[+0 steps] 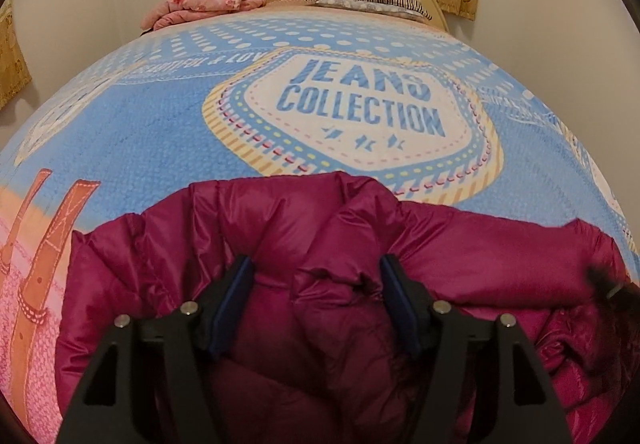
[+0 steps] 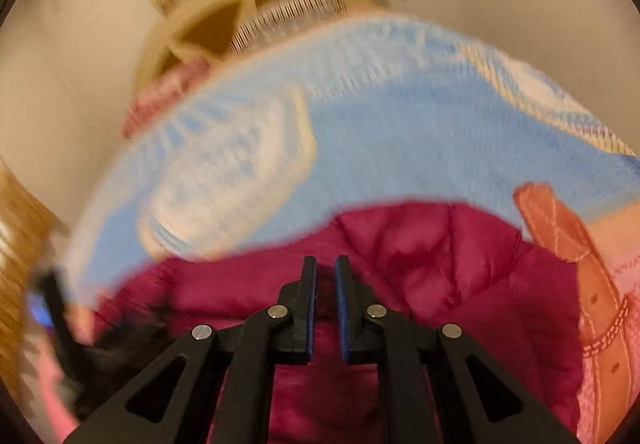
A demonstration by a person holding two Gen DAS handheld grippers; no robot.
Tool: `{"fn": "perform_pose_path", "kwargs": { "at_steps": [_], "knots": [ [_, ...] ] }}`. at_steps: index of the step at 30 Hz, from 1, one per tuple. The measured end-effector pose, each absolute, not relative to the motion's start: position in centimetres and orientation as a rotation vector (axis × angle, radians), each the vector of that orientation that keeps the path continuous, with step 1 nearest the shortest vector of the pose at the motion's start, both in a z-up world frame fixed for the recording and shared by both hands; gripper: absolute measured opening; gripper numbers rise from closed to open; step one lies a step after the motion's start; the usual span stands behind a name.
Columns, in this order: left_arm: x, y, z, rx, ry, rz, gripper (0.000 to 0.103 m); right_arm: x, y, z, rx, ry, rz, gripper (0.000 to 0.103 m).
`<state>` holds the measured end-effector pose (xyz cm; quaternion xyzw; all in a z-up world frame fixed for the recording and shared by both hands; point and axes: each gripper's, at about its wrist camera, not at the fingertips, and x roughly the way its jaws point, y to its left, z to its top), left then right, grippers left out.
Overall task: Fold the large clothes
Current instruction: 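Lay the folded jacket flat with both grippers and open them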
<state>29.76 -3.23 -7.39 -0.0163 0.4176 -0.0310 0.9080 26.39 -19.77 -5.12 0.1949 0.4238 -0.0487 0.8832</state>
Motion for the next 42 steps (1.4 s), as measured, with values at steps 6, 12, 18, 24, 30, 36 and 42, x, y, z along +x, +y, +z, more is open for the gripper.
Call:
{"fn": "perform_pose_path", "kwargs": {
  "at_steps": [6, 12, 18, 24, 30, 36, 42],
  "knots": [
    [29.9, -3.5, -7.4, -0.014, 0.859, -0.055, 0.069, 25.9, -19.4, -6.0, 0.369, 0.820, -0.113, 0.006],
    [30.0, -3.6, -7.4, -0.010, 0.860, -0.055, 0.070, 26.3, -17.5, -5.7, 0.208, 0.831, -0.198, 0.006],
    [30.1, -3.6, -7.2, -0.019, 0.878, -0.057, 0.072, 26.6, -17.3, -5.6, 0.202, 0.841, -0.205, 0.006],
    [26.4, -3.2, -5.1, -0.047, 0.908, -0.124, 0.072, 27.8, -14.1, -4.9, -0.089, 0.963, -0.278, 0.008],
    [19.5, -0.2, -1.5, -0.046, 0.808, -0.232, 0.081, 19.8, -13.2, 0.8, 0.003, 0.793, -0.188, 0.012],
    [11.0, 4.8, -0.2, -0.152, 0.740, -0.359, 0.085, 8.9, -12.1, 3.5, 0.030, 0.671, -0.120, 0.076],
    [3.8, 7.9, -1.4, -0.083, 0.706, -0.367, 0.085, -0.3, -11.5, 4.0, 0.050, 0.668, -0.087, 0.076]
  ]
}}
